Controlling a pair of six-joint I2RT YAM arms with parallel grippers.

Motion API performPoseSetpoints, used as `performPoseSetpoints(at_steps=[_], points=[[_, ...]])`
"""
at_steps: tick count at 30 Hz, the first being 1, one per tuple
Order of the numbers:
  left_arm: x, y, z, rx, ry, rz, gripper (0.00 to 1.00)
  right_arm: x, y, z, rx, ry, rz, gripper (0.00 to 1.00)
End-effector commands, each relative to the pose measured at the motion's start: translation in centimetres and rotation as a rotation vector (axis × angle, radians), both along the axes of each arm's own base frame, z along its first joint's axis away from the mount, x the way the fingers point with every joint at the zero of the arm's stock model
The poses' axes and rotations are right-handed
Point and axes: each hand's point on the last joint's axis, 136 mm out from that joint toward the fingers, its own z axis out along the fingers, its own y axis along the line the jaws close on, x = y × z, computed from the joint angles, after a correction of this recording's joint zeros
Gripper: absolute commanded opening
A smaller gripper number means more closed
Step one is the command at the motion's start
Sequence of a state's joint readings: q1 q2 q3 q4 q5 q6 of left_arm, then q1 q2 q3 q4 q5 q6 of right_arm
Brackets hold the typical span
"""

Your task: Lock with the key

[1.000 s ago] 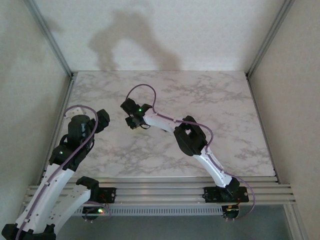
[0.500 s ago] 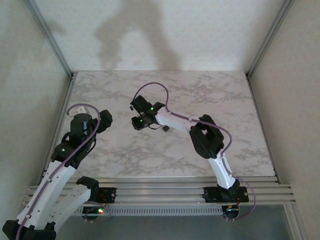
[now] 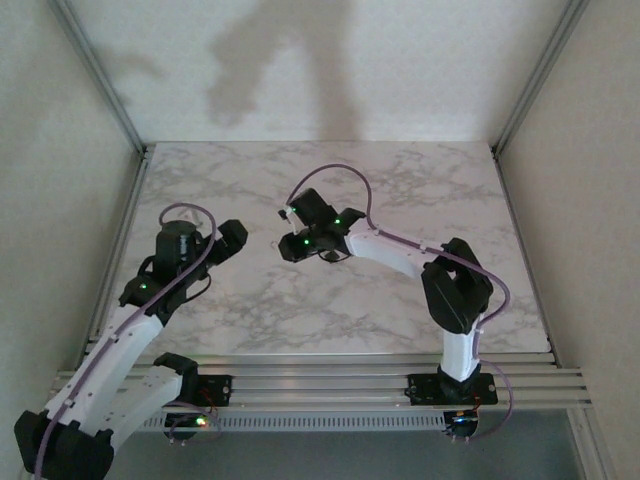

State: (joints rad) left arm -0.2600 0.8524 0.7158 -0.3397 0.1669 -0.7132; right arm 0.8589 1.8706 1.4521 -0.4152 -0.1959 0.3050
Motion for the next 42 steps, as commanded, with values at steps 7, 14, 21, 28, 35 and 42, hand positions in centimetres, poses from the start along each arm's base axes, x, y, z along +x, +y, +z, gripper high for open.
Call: performPoseSetpoints(at_steps=[7, 14, 21, 28, 35, 42], points=[[1.4, -4.4, -1.8, -0.243, 0.047, -0.119, 0.96, -1.1, -1.7, 3.4, 0.088, -0.055, 0.016, 0.21], [1.9, -6.2, -2.7, -0.294, 0.076, -0.148, 0.96, -2.0, -2.9, 3.9, 0.103, -0.065, 0.013, 0.21], [2.2, -7.9, -4.0, -0.312, 0.107, -0.169, 0.95, -2.6, -3.5, 4.4, 0.12, -0.068, 0.011, 0.2], [2.7, -9.0, -4.4, -0.325, 0.114, -0.18, 0.92, -3.0, -3.8, 4.4, 0.131, -0.066, 0.01, 0.2], [3.1, -9.3, -5.2, -0.323, 0.128, -0.175, 0.9, -3.1, -3.7, 4.5, 0.145, -0.059, 0.01, 0.19], [3.0, -10.2, -5.4, -0.361, 0.132, -0.192, 0.81, -3.3, -3.5, 4.4, 0.161, -0.047, 0.014, 0.19]])
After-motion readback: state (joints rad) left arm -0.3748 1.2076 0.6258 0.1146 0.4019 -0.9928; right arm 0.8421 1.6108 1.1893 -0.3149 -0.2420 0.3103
